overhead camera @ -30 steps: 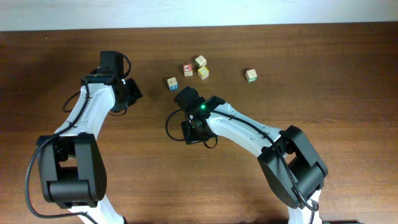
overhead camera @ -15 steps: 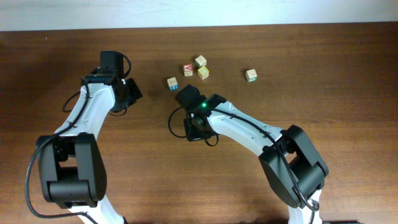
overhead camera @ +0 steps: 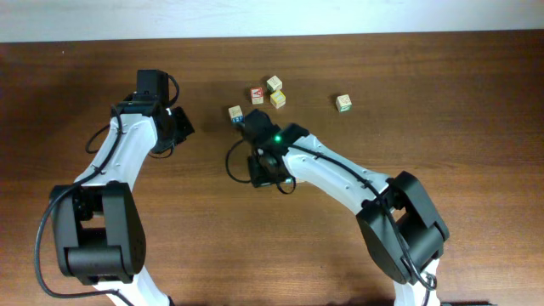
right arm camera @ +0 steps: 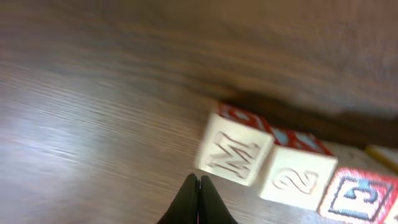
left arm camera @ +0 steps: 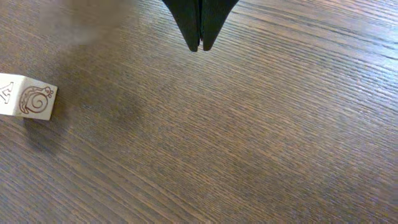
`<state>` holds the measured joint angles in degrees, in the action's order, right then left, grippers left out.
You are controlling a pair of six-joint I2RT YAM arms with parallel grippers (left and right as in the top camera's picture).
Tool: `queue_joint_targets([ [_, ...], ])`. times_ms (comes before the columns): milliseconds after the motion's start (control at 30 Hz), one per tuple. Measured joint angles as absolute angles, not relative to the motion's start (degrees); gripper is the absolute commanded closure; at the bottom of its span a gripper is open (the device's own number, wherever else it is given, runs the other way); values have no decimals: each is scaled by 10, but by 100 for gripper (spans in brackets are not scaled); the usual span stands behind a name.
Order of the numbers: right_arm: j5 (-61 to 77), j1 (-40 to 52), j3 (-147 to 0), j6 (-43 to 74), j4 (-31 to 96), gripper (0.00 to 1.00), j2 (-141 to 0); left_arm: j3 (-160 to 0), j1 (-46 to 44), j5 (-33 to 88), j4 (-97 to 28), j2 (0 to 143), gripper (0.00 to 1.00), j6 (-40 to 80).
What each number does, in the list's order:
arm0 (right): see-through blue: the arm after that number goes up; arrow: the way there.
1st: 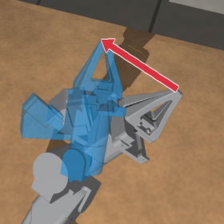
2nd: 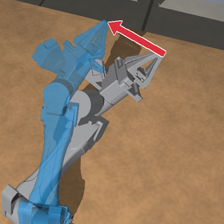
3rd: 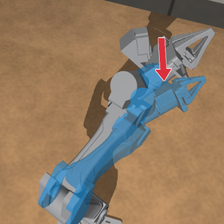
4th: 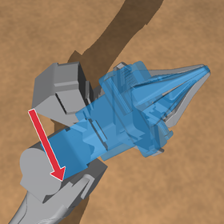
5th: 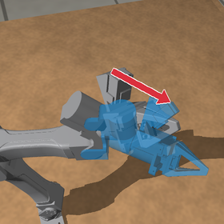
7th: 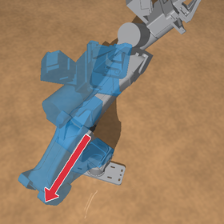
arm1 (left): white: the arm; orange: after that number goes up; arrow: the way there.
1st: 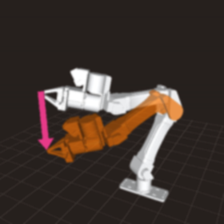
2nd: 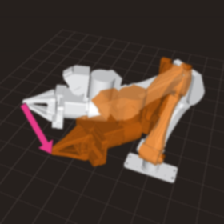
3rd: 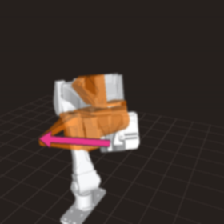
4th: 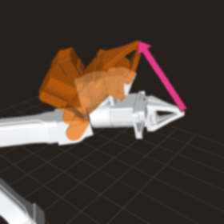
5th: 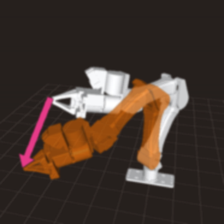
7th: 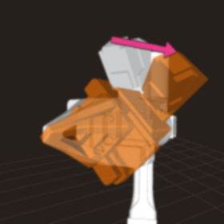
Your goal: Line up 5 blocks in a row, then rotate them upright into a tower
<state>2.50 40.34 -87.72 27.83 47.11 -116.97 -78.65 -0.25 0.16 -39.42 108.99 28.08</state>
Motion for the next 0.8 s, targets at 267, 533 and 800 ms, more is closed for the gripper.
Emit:
queue_joint_targets([
  [267,22,407,-914,263,445,96,-1170,-787,34,-18,-394,1090,100,281],
  [533,-17,407,-914,263,428,96,-1203,-787,42,-20,-394,1090,100,281],
  [800,-47,395,-914,249,419,96,-1206,-787,42,-20,-395,1090,100,281],
])
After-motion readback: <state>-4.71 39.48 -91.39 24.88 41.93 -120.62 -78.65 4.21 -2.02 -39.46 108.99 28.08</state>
